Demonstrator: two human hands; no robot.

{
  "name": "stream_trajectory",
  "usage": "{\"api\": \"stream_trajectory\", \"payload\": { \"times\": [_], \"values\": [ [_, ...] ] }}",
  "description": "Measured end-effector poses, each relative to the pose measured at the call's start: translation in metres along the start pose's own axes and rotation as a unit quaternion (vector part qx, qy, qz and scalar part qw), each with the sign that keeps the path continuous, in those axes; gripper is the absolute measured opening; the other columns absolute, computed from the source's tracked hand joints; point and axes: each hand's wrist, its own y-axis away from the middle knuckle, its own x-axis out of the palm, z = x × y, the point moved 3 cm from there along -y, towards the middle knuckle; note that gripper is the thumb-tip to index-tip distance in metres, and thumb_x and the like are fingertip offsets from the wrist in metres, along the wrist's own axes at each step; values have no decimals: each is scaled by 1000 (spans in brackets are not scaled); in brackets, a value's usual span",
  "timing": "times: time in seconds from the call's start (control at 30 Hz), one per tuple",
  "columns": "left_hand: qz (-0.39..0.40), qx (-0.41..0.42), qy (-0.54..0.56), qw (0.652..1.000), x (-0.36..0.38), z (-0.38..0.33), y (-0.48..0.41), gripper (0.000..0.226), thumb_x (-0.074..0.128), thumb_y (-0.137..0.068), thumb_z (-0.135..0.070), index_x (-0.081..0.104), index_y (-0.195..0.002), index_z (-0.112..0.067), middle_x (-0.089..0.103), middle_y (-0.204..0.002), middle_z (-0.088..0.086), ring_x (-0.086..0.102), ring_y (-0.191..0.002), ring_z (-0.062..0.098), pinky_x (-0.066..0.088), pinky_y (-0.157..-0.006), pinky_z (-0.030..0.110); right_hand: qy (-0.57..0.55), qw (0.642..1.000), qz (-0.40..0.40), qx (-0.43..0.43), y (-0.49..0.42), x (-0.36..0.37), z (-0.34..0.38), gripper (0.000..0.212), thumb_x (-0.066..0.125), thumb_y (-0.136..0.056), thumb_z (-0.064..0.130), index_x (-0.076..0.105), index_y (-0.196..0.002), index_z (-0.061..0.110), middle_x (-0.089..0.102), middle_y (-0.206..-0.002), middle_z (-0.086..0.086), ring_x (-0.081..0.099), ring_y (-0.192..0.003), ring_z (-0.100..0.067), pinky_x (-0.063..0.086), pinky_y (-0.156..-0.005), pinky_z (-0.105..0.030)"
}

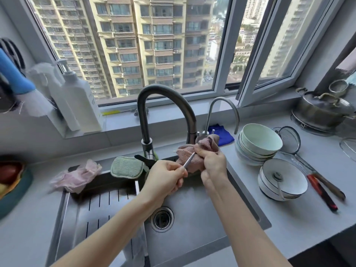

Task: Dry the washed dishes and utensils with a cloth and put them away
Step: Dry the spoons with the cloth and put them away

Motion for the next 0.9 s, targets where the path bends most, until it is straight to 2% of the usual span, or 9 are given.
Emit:
{"api": "stream_trajectory", "payload": {
  "times": [0.13,0.27,0.33,0.4,0.47,0.57,0.67,0.83,0.9],
  "values": [
    [-29,20,-11,999,7,3,-5,28,49,-91,-2,63,-66,1,53,-47,8,43,-36,15,33,-37,17,32,998,45,7,11,6,-15,25,62,-81,-16,60,-89,7,66,-67,-7,67,-55,-20,57,-52,-34],
    [51,-18,-74,996,-6,11,-2,41,52,-96,-25,68,-68,-1,68,-57,9,66,-51,23,60,-56,35,125,987,99,-10,12,-5,-12,24,59,-81,-18,60,-93,4,68,-82,-20,68,-71,-34,59,-70,-46],
    [-16,44,-181,982,-33,4,-6,42,53,-93,-38,70,-70,-7,72,-65,5,70,-62,22,59,-68,40,195,967,164,-6,14,-11,-2,23,60,-79,-17,61,-87,4,70,-77,-15,70,-69,-30,60,-63,-43],
    [-106,121,-241,957,-59,-10,-12,31,55,-89,-45,70,-86,-19,72,-77,-5,67,-71,10,55,-72,31,250,930,271,13,23,-9,3,21,63,-75,-13,62,-89,2,71,-75,-13,71,-67,-29,58,-57,-37],
    [-110,162,-222,955,-72,-23,-18,21,60,-87,-41,67,-101,-26,70,-85,-8,64,-77,5,50,-70,22,327,879,348,16,32,0,4,25,67,-68,-7,64,-93,0,70,-83,-15,71,-74,-29,59,-63,-36],
    [-91,216,-178,956,-75,-32,-16,8,65,-87,-19,72,-83,-19,73,-74,-1,61,-57,-2,45,-57,14,400,824,402,-1,42,23,5,29,68,-72,-10,59,-100,-9,63,-83,-17,66,-77,-25,56,-73,-38],
    [-125,224,-158,954,-95,-34,-12,11,67,-85,-9,74,-77,-8,67,-58,-3,53,-38,-4,37,-42,7,424,804,417,-7,51,41,3,24,65,-77,-13,58,-99,-9,63,-82,-14,66,-78,-26,57,-77,-42],
    [-227,178,-80,954,-166,-29,-10,10,66,-86,-10,73,-83,-4,64,-52,-8,55,-38,0,41,-39,10,461,780,421,-41,56,60,0,19,68,-77,-10,62,-94,-4,65,-81,-13,63,-78,-22,53,-83,-50],
    [-245,169,-80,951,-191,-25,-10,10,65,-87,-9,73,-83,-4,63,-49,-8,54,-35,2,42,-38,12,466,771,428,-72,60,78,-5,18,68,-77,-10,64,-93,-3,64,-81,-11,61,-78,-19,53,-78,-43]
  ]
}}
